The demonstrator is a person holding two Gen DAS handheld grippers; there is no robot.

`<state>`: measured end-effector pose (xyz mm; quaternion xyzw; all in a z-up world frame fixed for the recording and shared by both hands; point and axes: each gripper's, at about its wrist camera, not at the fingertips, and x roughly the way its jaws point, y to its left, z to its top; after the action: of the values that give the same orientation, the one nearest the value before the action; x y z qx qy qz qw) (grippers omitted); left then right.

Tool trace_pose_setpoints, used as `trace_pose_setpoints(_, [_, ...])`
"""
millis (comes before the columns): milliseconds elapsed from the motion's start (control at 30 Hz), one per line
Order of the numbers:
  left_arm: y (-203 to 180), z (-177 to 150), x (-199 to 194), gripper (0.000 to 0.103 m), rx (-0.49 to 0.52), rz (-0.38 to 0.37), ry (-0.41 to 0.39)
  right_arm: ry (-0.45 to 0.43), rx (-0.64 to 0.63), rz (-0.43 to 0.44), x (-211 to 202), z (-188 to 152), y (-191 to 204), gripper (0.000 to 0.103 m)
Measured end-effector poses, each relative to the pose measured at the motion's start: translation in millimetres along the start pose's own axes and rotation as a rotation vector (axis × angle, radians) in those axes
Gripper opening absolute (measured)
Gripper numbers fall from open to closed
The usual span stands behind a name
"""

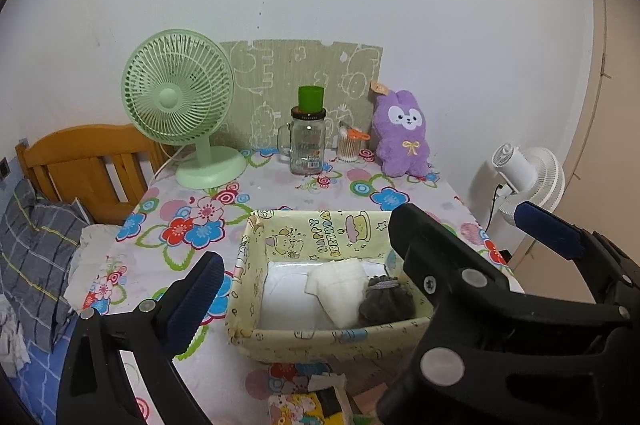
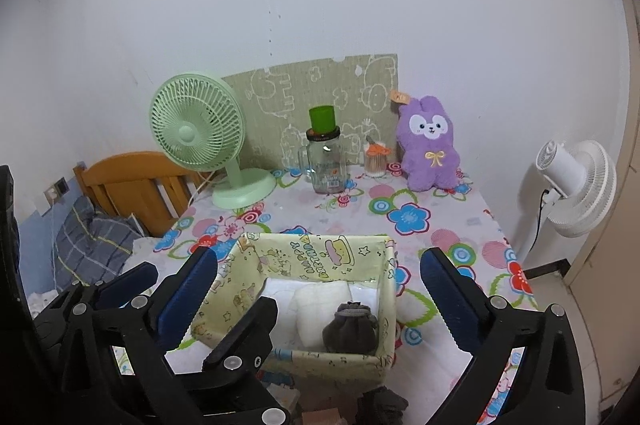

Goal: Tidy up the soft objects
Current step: 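Withdraw both tools from the basket toward the remaining bags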

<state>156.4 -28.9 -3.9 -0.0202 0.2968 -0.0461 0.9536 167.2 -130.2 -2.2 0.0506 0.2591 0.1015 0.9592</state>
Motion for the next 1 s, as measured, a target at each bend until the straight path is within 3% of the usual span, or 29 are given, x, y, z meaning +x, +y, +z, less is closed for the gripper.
trace_pose_setpoints(500, [-15,-16,-46,0.102,0.021,-0.008,-0.048,-0.037,-0.012,-0.022,-60,-14,2,0.103])
trace_pose_setpoints(1000, [-27,-49,-64,0.103,0.042,-0.031,-0.055,-0.038,-0.017,-0.066,-91,-43,0,0.103])
